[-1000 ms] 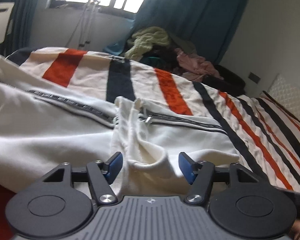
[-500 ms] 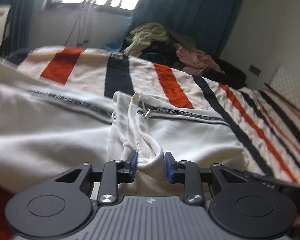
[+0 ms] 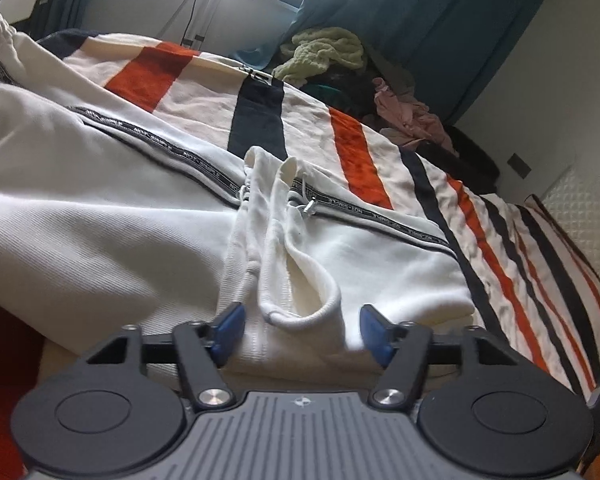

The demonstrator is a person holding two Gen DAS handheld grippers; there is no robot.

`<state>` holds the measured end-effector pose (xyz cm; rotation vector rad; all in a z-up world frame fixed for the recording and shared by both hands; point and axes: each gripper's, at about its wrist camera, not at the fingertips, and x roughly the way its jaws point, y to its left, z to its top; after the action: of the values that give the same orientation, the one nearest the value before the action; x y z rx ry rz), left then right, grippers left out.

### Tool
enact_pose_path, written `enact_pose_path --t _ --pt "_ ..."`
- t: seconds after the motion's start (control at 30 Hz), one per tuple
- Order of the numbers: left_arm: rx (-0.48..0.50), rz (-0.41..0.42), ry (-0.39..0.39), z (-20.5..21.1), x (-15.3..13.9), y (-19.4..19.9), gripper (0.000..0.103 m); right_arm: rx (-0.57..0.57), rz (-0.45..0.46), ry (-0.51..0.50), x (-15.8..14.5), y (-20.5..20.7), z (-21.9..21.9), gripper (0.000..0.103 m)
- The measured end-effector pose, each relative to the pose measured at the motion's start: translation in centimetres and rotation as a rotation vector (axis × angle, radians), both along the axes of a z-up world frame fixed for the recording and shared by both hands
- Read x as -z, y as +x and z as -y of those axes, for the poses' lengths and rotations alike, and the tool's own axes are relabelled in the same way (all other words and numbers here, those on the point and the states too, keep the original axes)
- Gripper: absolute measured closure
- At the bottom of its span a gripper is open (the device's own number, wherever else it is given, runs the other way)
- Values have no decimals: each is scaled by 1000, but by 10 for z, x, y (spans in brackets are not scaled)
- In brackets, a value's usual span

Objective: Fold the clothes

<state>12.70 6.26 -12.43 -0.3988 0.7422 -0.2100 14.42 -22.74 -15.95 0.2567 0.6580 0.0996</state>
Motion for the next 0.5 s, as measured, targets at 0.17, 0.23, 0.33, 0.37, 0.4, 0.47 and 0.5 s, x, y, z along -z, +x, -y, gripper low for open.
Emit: enact_pose_path --t 0.17,0.23,0.33,0.37,0.4,0.47,0.5 --pt "-60 36 123 8 -10 -12 9 2 0 5 0 0 1 60" --pt "-75 37 142 5 -12 -15 9 1 0 2 0 0 1 60" --pt "-87 -22 91 -3 -2 -9 9 0 1 -1 0 0 0 60" --pt "-95 -50 69 -6 3 -6 9 0 1 -1 0 0 0 60" --pt "-108 -75 38 -9 8 -1 9 0 2 -1 0 0 0 60" --pt "-136 -93 -14 -15 16 6 8 0 2 -1 0 0 0 60" --pt "-150 -92 -36 -18 18 8 8 -1 2 -2 0 0 0 60"
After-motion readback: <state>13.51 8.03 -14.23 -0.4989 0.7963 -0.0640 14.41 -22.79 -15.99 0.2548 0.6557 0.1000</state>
